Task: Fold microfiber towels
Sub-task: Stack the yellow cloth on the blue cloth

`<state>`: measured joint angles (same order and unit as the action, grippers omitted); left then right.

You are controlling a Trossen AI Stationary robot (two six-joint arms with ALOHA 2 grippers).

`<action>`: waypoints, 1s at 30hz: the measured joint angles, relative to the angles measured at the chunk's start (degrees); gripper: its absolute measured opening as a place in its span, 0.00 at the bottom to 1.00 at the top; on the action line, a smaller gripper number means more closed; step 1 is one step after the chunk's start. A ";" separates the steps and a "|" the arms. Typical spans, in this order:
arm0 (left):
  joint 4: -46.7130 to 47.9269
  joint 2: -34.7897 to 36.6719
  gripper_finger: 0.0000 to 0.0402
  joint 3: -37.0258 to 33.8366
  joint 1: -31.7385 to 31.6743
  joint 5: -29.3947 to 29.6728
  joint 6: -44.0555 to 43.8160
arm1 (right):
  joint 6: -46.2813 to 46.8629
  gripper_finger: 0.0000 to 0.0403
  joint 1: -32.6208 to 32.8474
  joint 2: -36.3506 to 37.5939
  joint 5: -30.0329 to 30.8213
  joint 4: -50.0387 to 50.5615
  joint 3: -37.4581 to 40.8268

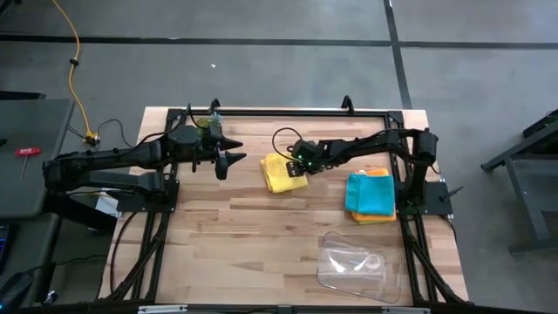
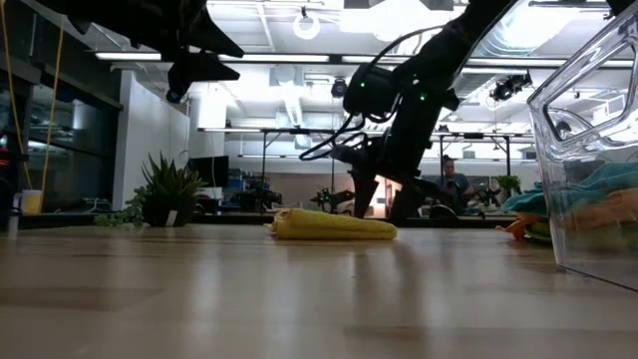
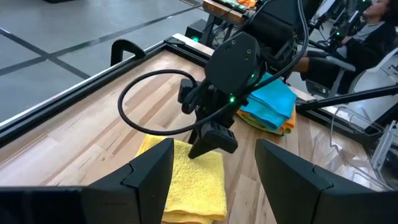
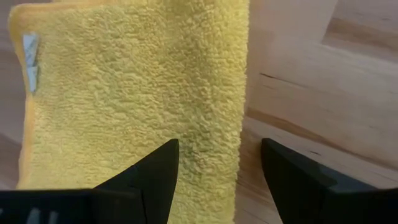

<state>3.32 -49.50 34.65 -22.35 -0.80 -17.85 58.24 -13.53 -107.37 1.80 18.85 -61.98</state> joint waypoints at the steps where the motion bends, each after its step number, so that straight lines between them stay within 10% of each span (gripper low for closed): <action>1: -0.01 0.00 0.54 0.00 0.00 0.00 0.01 | 0.14 0.54 0.07 -0.04 0.04 -0.27 0.00; 9: 0.01 0.00 0.54 0.02 0.00 0.00 0.00 | 0.24 0.41 0.45 -0.44 -0.23 -3.95 0.00; 18: 0.14 0.00 0.54 0.02 0.00 0.00 0.02 | -2.29 0.03 1.46 -0.51 0.69 -1.96 0.00; 30: 0.36 0.00 0.54 0.02 0.02 0.00 0.02 | -5.74 0.00 8.29 13.87 2.73 20.11 0.02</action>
<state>3.68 -49.50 34.68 -22.33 -0.80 -17.82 52.50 -5.24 -93.51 4.53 38.96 -61.95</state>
